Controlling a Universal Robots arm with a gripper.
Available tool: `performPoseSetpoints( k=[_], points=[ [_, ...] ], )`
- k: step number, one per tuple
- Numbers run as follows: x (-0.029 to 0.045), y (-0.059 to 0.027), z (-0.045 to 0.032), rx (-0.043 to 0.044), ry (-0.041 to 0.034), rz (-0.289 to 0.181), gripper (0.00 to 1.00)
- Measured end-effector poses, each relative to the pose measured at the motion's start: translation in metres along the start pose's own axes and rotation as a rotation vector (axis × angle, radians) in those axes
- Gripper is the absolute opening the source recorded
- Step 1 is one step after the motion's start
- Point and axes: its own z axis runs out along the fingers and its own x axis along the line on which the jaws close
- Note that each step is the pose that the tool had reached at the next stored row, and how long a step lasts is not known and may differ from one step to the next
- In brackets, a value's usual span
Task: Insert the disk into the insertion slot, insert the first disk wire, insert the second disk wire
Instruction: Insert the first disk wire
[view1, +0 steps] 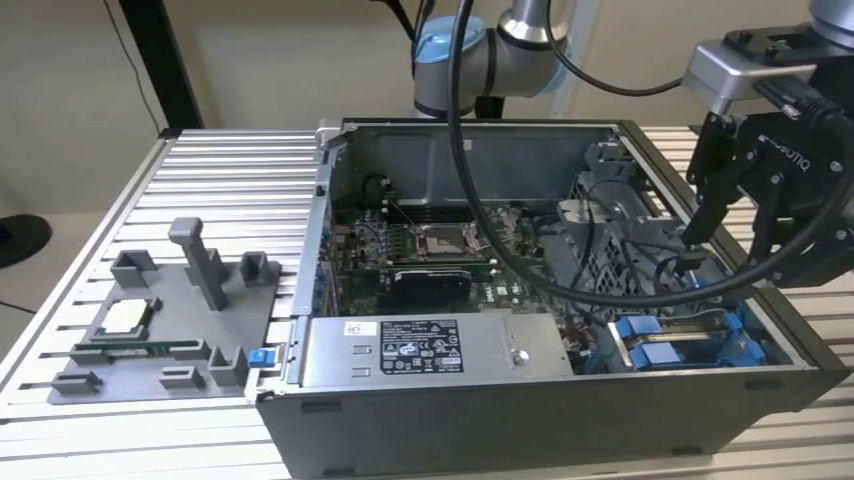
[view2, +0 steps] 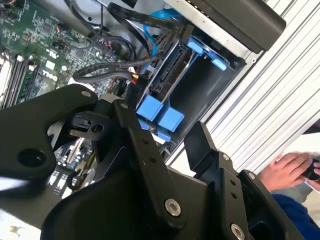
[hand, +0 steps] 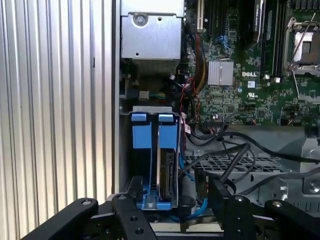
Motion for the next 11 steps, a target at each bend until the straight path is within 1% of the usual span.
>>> performPoseSetpoints(
  k=[4, 7, 8, 10, 11],
  points=[
    [-0.0002, 0.0000, 0.0009, 0.0030, 0.0000, 0.000, 1.00],
    [-0.0023, -0.0003, 0.0019, 0.0050, -0.0010, 0.000, 1.00],
    [-0.0037, -0.0003, 0.0021, 0.0064, -0.0029, 0.000, 1.00],
    [-0.0067, -0.0003, 0.0036, 0.0077, -0.0112, 0.000, 1.00],
    [-0.0077, -0.0002, 0.0050, 0.0077, -0.0139, 0.000, 1.00]
  ],
)
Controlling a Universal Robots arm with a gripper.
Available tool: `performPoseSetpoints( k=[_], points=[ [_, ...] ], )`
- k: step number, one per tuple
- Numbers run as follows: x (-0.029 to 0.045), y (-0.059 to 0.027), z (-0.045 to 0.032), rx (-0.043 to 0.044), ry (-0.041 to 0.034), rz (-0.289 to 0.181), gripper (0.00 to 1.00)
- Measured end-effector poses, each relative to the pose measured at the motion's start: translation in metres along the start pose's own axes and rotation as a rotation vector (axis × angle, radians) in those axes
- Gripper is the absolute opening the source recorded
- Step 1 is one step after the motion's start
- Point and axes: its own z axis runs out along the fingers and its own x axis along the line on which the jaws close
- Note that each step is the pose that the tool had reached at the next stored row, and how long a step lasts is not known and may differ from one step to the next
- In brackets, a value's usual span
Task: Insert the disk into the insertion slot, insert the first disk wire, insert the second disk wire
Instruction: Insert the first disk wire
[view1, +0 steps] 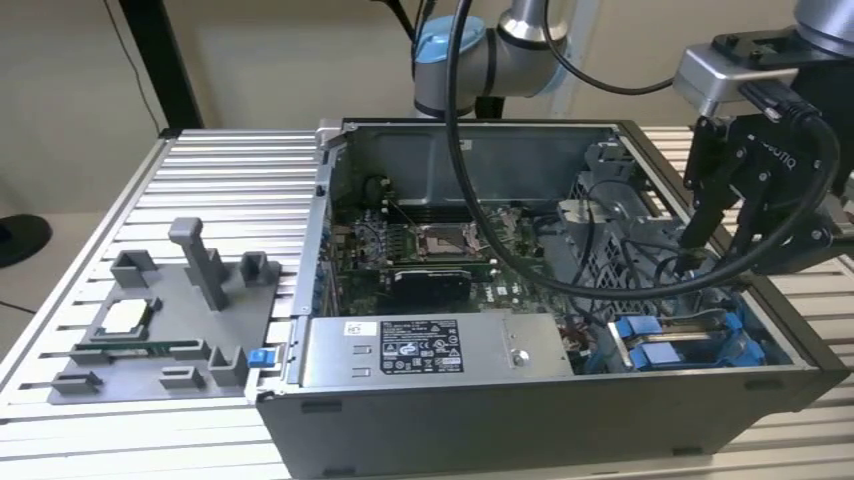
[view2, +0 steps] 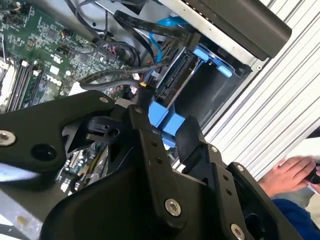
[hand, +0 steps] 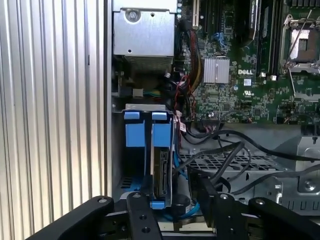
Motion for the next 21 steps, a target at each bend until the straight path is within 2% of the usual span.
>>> performPoseSetpoints(
  k=[2, 3, 4, 6, 9, 10, 11, 18, 21],
  points=[
    [-0.0016, 0.0001, 0.0038, 0.0000, -0.0009, 0.000, 1.00],
    [-0.0025, 0.0002, 0.0052, 0.0001, -0.0035, 0.001, 1.00],
    [-0.0031, 0.0002, 0.0061, 0.0001, -0.0100, 0.001, 1.00],
    [-0.0040, 0.0002, 0.0068, 0.0003, -0.0310, 0.001, 1.00],
    [-0.0044, 0.0002, 0.0073, 0.0013, -0.0577, 0.002, 1.00],
    [-0.0044, 0.0002, 0.0076, 0.0022, -0.0697, 0.002, 1.00],
    [-0.0044, 0.0003, 0.0077, 0.0029, -0.0766, 0.003, 1.00],
    [0.0010, 0.0001, 0.0084, 0.0024, -0.0768, 0.003, 1.00],
    [0.0012, 0.0001, 0.0099, 0.0027, -0.0812, 0.003, 1.00]
  ],
)
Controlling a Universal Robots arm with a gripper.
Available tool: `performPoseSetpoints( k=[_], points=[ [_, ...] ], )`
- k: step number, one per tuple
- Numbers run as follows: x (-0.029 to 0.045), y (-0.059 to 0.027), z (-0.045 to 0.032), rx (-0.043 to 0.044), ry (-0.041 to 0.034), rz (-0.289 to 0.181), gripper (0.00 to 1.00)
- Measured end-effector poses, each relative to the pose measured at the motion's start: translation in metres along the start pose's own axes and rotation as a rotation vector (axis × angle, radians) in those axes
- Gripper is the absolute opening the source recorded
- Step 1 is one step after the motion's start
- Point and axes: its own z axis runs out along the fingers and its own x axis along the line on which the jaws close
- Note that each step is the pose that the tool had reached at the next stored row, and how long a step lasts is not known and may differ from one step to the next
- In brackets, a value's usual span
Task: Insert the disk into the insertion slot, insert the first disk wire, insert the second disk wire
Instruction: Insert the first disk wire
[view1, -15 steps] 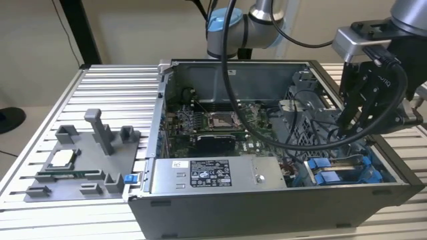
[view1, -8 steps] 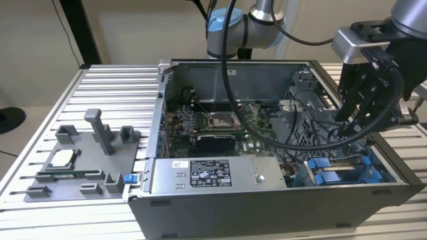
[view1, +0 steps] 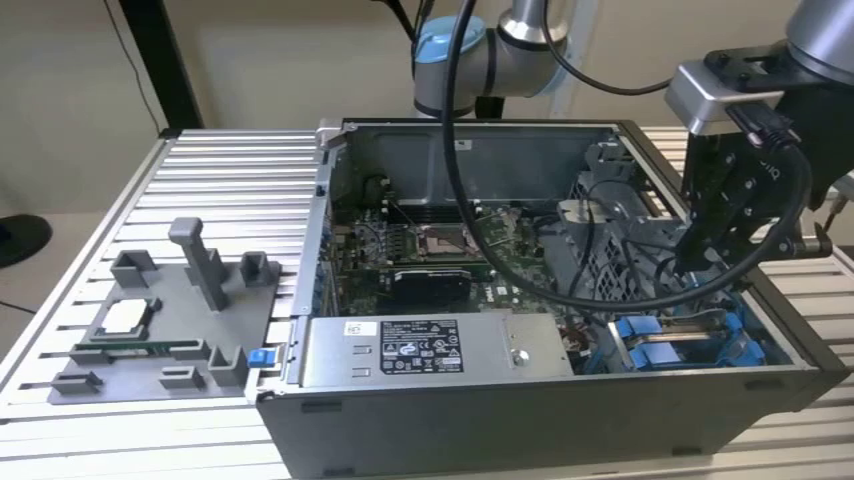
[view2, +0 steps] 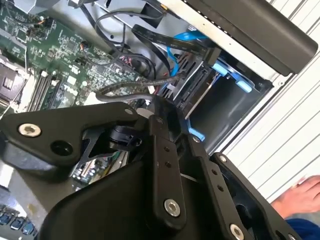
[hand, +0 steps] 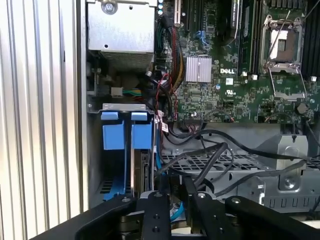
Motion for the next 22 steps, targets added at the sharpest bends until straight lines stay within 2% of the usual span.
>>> performPoseSetpoints(
  k=[8, 9, 12, 14, 19, 22],
  points=[
    [0.0004, 0.0001, 0.0034, 0.0008, -0.0019, 0.003, 1.00],
    [0.0004, 0.0001, 0.0037, 0.0009, -0.0019, 0.003, 0.00],
    [0.0007, 0.0001, 0.0041, 0.0009, -0.0011, 0.004, 0.00],
    [0.0035, 0.0002, 0.0042, 0.0008, -0.0010, 0.004, 0.00],
    [0.0240, 0.0000, 0.0050, 0.0008, -0.0009, 0.004, 0.00],
    [0.0301, 0.0000, 0.0100, 0.0028, -0.0011, 0.006, 0.00]
  ],
)
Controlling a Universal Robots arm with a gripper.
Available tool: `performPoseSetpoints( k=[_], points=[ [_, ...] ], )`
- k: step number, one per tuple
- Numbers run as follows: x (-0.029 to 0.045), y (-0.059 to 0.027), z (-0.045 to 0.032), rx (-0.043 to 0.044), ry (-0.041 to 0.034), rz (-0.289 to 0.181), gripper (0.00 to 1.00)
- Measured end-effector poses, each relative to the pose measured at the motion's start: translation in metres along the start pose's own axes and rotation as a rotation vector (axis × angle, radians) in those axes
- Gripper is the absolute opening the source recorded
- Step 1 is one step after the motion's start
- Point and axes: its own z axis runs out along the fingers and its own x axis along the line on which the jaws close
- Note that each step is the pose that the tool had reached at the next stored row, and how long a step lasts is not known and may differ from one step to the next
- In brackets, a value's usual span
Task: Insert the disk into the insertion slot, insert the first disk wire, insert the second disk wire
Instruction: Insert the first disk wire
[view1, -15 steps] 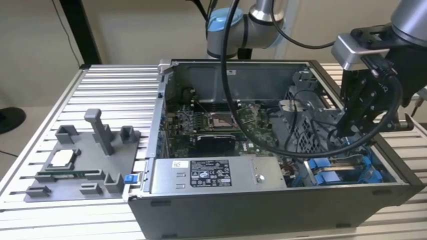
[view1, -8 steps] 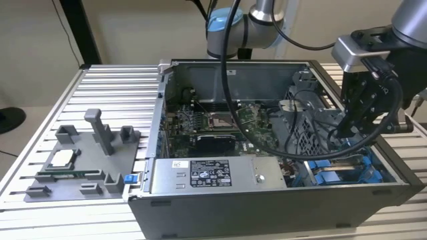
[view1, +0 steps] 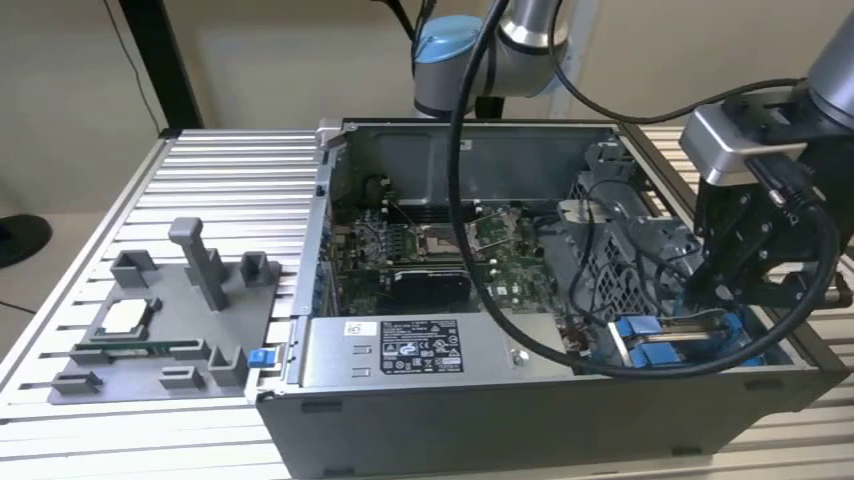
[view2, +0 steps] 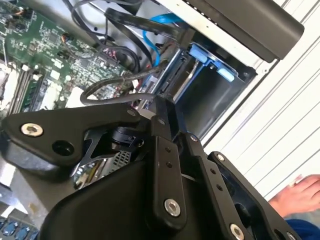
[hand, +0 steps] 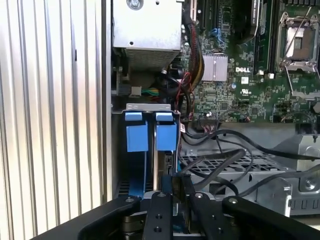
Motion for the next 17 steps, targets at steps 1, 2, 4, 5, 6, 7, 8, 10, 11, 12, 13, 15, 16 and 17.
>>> performPoseSetpoints(
  k=[1, 2, 4, 5, 6, 7, 8, 10, 11, 12, 13, 15, 16, 17],
  points=[
    [0.0006, 0.0000, 0.0016, 0.0004, 0.0001, 0.002, 0.00],
    [0.0010, -0.0003, 0.0034, 0.0007, 0.0001, 0.004, 0.00],
    [0.0014, -0.0022, 0.0069, 0.0012, 0.0003, 0.008, 0.00],
    [0.0016, -0.0037, 0.0080, 0.0013, 0.0003, 0.008, 0.00],
    [0.0016, -0.0048, 0.0084, 0.0013, 0.0005, 0.009, 0.00],
    [0.0016, -0.0052, 0.0084, 0.0013, 0.0006, 0.009, 0.00],
    [0.0016, -0.0051, 0.0084, 0.0013, 0.0006, 0.009, 0.00],
    [0.0016, -0.0052, 0.0086, 0.0014, 0.0003, 0.009, 0.00],
    [0.0016, -0.0052, 0.0086, 0.0015, 0.0004, 0.009, 0.00],
    [0.0016, -0.0053, 0.0086, 0.0015, 0.0003, 0.009, 0.00],
    [0.0016, -0.0055, 0.0086, 0.0015, 0.0003, 0.009, 0.00],
    [0.0016, -0.0058, 0.0087, 0.0015, 0.0003, 0.009, 0.00],
    [0.0016, -0.0059, 0.0087, 0.0015, 0.0003, 0.009, 0.00],
    [0.0016, -0.0062, 0.0087, 0.0015, 0.0004, 0.009, 0.00]
  ],
)
